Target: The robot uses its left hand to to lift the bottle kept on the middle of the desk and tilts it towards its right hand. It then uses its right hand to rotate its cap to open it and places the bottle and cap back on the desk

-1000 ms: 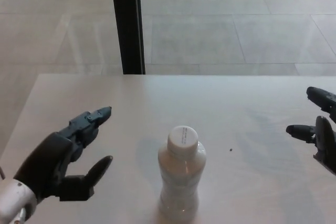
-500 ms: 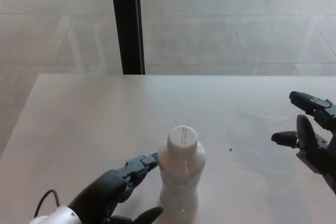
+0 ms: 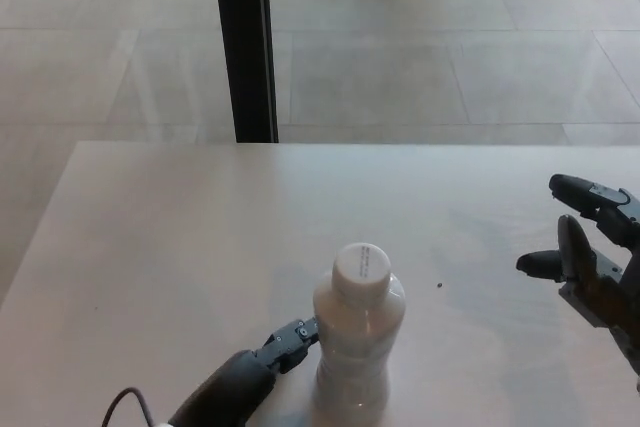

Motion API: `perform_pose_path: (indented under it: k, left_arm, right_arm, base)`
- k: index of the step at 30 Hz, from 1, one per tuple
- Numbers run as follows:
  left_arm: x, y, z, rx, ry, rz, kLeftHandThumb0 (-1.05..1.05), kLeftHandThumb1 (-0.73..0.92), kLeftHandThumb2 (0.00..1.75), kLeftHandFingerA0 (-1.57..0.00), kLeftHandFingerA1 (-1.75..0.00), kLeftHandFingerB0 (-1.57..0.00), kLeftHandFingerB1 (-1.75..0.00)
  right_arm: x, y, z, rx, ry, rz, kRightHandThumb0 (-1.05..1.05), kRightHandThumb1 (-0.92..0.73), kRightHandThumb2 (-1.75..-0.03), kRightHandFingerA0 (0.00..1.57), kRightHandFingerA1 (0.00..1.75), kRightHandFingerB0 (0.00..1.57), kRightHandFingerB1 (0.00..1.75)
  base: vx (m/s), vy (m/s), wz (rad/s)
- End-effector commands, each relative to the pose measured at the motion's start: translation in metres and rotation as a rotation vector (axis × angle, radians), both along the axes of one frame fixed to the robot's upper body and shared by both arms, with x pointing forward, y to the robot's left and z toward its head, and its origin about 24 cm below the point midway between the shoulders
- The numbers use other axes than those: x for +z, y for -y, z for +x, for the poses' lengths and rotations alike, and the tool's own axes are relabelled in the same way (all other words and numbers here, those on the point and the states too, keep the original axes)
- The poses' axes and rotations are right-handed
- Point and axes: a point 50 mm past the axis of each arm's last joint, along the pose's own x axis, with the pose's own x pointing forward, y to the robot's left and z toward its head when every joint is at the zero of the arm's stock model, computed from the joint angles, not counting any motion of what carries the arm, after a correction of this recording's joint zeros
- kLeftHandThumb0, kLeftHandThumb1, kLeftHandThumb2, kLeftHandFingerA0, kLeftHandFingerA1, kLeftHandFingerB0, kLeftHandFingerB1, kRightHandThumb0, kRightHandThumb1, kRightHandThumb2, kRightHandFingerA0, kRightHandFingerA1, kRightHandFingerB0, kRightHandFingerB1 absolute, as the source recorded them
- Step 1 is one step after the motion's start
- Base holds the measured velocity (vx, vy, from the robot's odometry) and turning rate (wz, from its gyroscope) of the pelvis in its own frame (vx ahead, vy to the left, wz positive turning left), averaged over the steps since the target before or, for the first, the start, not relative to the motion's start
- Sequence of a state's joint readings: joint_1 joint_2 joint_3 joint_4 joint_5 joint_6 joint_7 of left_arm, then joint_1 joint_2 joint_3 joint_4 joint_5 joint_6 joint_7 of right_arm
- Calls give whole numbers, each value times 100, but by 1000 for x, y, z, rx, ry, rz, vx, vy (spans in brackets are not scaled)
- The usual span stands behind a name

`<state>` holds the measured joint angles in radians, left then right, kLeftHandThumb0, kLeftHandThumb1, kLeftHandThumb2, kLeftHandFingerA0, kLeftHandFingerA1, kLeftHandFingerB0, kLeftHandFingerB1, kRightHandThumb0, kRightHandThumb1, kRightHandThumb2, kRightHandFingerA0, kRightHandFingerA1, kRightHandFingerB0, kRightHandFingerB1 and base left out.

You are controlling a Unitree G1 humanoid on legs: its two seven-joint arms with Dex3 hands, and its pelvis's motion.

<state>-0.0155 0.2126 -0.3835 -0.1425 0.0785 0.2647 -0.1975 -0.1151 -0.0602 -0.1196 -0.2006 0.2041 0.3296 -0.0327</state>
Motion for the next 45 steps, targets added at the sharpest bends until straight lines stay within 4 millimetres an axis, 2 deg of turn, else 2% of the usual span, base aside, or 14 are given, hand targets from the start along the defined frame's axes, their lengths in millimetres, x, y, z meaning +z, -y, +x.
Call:
perform_pose_path:
  k: [1, 8, 12, 25, 26, 32, 33, 35, 36, 37, 42, 43, 44, 45]
  left_arm:
    - [-8, -5, 5, 204, 49, 28, -104, 62, 103, 0, -18, 0, 0]
    - [-6, 15, 8, 435, 33, -135, -105, 62, 98, 0, -19, 0, -4]
    - [-4, 31, 9, 533, 13, -198, -95, 62, 59, 0, 0, 0, 0]
    - [3, 74, 10, 414, 5, -185, -101, 54, 78, 0, 0, 0, 0]
    - [3, 75, 10, 410, -1, -190, -105, 57, 100, 0, -38, 0, -16]
    - [3, 78, 15, 424, -10, -208, -73, 53, 62, 0, -2, 0, 0]
    - [4, 80, 16, 464, 5, -209, -62, 53, 57, 0, -47, 0, 0]
    - [3, 83, 16, 544, 62, -209, -37, 68, 60, -71, -104, 0, 0]
    - [4, 85, 17, 558, 56, -225, -41, 66, 85, -77, -111, 0, 0]
    - [5, 87, 17, 568, 68, -233, -24, 76, 63, -90, -137, 0, -19]
    - [13, 101, 22, 544, 158, -231, -8, 90, 76, -102, -170, -32, -50]
    - [15, 103, 22, 536, 171, -239, -8, 88, 86, -99, -150, -53, -64]
    - [19, 106, 24, 520, 198, -246, -1, 78, 116, -97, -168, -87, -131]
    - [23, 108, 24, 511, 229, -250, -1, 78, 116, -97, -168, -87, -131]
  right_arm:
    - [2, 0, 0, -19, 4, 7, -65, -73, -62, 67, 116, 40, 67]
    - [2, -4, -1, -15, 10, 6, -66, -73, -62, 69, 119, 45, 69]
    - [-1, -4, -3, -10, 4, 14, -67, -72, -62, 69, 122, 45, 68]
    - [-8, -8, -5, 11, -10, 18, -67, -72, -62, 67, 129, 45, 68]
    - [-9, -8, -6, 10, -12, 18, -67, -72, -63, 67, 130, 44, 68]
    - [-10, -6, -8, -7, -20, 7, -66, -72, -63, 65, 129, 44, 68]
    - [-10, -5, -8, -10, -21, 0, -66, -72, -63, 65, 129, 43, 67]
    - [-11, -3, -9, -33, -19, -4, -65, -72, -62, 66, 129, 46, 68]
    - [-11, -2, -9, -38, -20, -13, -64, -72, -63, 66, 129, 47, 69]
    - [-10, -2, -9, -44, -20, -3, -64, -71, -64, 68, 129, 47, 68]
    - [-7, 0, -9, -48, -7, 23, -63, -74, -64, 65, 137, 48, 69]
    - [-7, 0, -9, -49, -4, 24, -62, -74, -65, 65, 138, 47, 69]
    - [-6, 1, -10, -50, -1, 19, -61, -74, -66, 66, 138, 48, 68]
    - [-6, 1, -10, -51, 0, 18, -61, -74, -66, 66, 138, 48, 68]
  base:
    - [0, 0, 0]
    - [0, 0, 0]
    - [0, 0, 0]
    - [0, 0, 0]
    - [0, 0, 0]
    - [0, 0, 0]
    - [0, 0, 0]
    - [0, 0, 0]
    - [0, 0, 0]
    - [0, 0, 0]
    - [0, 0, 0]
    - [0, 0, 0]
    - [0, 0, 0]
    - [0, 0, 0]
